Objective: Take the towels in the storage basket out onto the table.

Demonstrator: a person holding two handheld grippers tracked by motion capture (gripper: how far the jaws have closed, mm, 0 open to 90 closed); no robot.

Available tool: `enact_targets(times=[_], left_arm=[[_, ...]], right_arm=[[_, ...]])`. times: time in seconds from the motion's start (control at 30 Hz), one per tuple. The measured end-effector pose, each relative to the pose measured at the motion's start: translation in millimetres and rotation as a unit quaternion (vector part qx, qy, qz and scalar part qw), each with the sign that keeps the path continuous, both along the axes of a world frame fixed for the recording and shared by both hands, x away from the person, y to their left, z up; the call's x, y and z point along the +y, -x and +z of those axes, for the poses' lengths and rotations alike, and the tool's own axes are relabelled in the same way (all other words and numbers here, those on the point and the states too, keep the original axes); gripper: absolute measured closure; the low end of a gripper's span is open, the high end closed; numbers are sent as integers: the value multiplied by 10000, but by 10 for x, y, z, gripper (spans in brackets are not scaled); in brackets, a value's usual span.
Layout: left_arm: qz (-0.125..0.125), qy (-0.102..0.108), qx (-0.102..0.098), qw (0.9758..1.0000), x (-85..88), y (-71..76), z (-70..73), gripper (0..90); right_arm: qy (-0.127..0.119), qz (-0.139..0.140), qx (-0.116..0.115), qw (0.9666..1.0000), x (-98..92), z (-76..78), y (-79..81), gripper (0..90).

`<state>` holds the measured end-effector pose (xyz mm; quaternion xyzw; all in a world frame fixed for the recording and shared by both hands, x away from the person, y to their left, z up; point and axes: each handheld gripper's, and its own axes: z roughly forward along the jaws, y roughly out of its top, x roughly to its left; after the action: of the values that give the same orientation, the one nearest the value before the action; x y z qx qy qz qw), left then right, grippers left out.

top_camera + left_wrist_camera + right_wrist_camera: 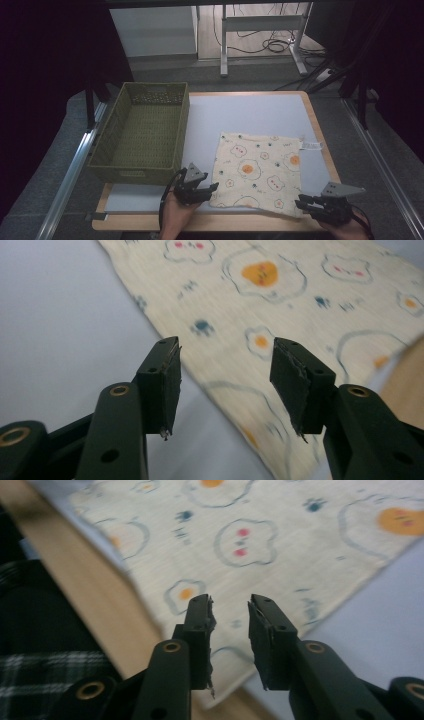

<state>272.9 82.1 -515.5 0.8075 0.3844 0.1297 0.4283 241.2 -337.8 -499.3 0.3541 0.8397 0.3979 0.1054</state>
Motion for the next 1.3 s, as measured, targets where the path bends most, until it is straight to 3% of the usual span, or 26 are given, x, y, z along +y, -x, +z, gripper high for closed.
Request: enact_targets(times=[0.1,0.13,0.2,0.37,0.63,0.83,1.3], left_arm=[[-3,24,-11,10000,-67,-211,-20,462],[-3,24,-11,10000,-67,-211,-20,459],[58,71,68,9999,-121,-414,-50,421],[153,58,78,9998,-150,-668,-47,419],[218,-83,-51,9997,-218,-948,-11,444],[231,-204,-111,9995,-296,-1163,-14,511],[487,-274,-67,9984,-329,-1577,-99,598]], right_arm=[[-4,-167,-76,9998,-12,-3,-129,668],[20,-229,-107,9997,-9,-6,-176,660],[33,-338,-123,9993,-2,-15,-281,648],[63,-439,-153,9989,19,-25,-464,647],[2,-758,-150,9970,-41,6,-715,642],[-92,-1023,-152,9946,-89,1,-915,639],[50,-1190,-148,9928,-122,-1,-1445,718]])
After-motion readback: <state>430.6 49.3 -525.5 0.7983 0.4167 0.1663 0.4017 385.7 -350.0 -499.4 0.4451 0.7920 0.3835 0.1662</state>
